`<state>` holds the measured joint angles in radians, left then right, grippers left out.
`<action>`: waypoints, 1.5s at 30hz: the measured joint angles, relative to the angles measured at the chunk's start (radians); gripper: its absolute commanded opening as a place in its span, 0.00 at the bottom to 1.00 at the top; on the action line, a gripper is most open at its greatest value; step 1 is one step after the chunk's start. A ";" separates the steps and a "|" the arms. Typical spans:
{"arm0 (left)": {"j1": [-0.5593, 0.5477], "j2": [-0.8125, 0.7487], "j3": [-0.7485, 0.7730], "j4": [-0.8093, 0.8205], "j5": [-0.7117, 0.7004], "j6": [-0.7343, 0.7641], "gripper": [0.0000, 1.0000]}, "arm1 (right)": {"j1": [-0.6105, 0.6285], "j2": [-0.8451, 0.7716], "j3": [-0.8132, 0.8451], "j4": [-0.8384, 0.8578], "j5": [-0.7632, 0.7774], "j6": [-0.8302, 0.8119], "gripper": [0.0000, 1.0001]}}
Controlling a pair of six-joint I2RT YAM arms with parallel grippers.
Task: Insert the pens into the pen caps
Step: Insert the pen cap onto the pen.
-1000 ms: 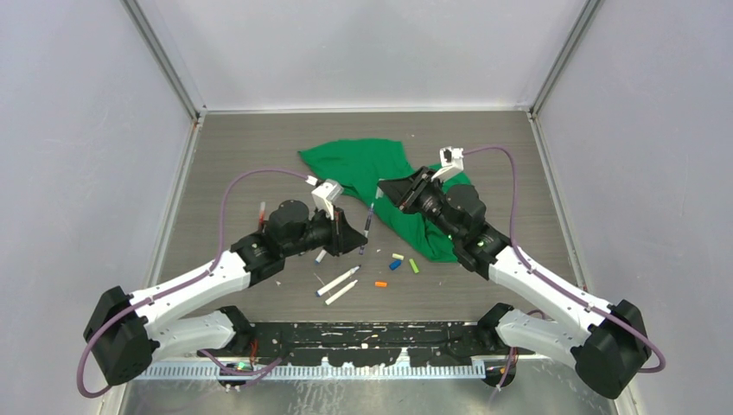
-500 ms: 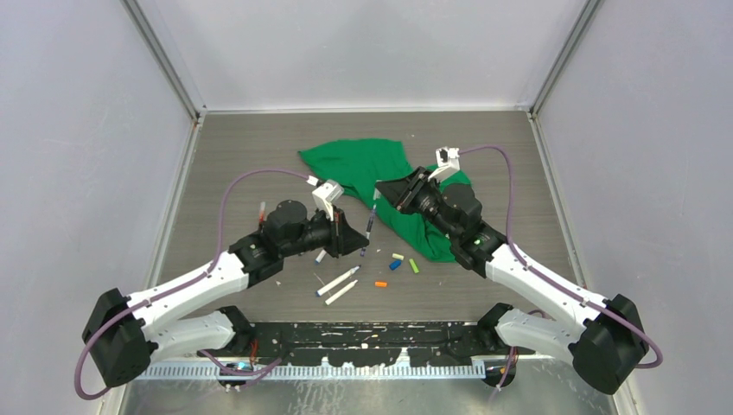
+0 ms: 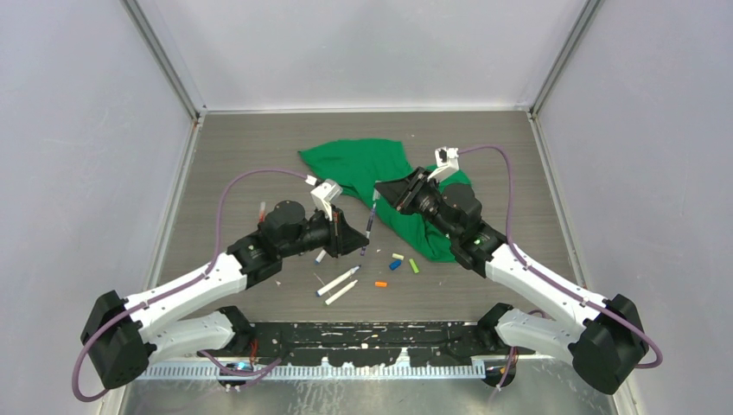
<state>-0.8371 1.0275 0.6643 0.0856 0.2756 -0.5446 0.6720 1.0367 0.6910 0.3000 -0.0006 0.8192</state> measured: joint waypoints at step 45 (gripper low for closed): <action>0.000 0.014 0.003 0.001 -0.028 -0.024 0.04 | 0.000 -0.005 0.000 0.000 -0.037 0.001 0.15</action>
<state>-0.8375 1.0412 0.6670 0.0864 0.2478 -0.5686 0.6724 1.0321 0.6907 0.3000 -0.0376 0.8204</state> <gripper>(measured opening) 0.110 0.251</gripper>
